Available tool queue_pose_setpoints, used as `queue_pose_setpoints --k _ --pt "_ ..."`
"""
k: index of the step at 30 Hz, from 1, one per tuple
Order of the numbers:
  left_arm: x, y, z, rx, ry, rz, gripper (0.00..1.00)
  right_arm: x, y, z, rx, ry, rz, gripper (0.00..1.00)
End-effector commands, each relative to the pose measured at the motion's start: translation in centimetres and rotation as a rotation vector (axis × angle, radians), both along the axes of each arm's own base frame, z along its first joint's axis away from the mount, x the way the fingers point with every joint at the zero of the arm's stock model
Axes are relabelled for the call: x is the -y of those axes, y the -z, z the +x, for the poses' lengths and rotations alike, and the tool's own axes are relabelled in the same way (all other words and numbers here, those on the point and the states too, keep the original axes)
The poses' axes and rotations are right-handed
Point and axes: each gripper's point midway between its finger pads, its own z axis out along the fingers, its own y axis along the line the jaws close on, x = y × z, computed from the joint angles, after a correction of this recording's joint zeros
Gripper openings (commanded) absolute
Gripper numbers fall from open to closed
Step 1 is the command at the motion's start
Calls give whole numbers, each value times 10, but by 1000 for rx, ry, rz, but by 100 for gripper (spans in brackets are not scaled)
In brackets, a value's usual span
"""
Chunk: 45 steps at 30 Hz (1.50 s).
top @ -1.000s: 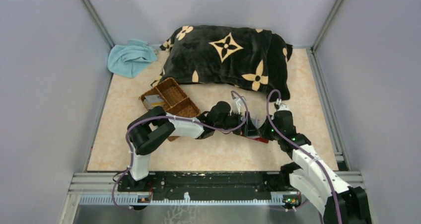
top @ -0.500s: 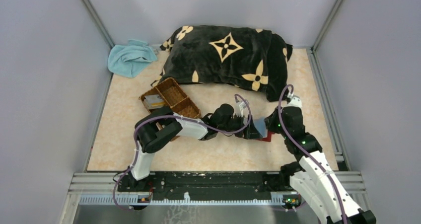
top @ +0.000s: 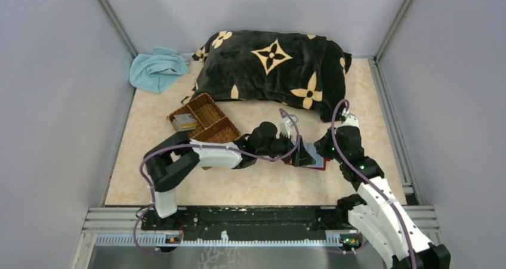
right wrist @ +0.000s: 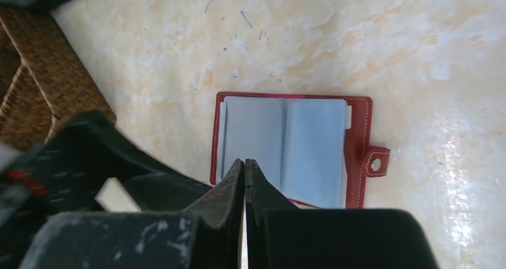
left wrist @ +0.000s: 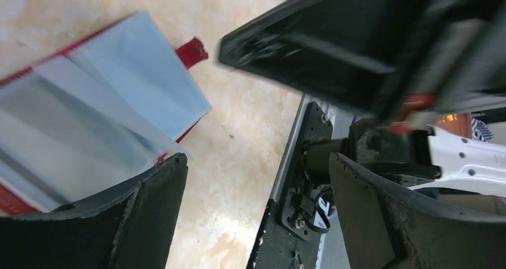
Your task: Take the credit cards out of the card holder
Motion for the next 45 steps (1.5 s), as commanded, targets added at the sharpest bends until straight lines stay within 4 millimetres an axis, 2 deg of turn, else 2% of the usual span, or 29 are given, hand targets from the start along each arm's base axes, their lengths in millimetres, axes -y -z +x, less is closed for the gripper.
queue_pose_setpoints --k 1,5,7,13,21,37,45 --pt "-27 -10 22 121 -116 94 94 -20 9 9 3 -51 80 0" --pt "-56 17 38 107 -200 207 94 -27 29 13 -34 -57 108 0" --pt "-64 29 43 105 -233 265 94 -28 40 14 -55 -59 104 0" --pt "-64 44 49 96 -250 330 95 -28 65 13 -100 -57 89 0" --pt "-49 46 52 77 -225 320 95 -26 85 9 -140 -60 69 0" --pt "-32 25 36 73 -173 252 94 -22 104 3 -178 -54 44 0" --pt "-21 35 30 66 -152 269 94 -22 109 2 -192 -60 39 0"
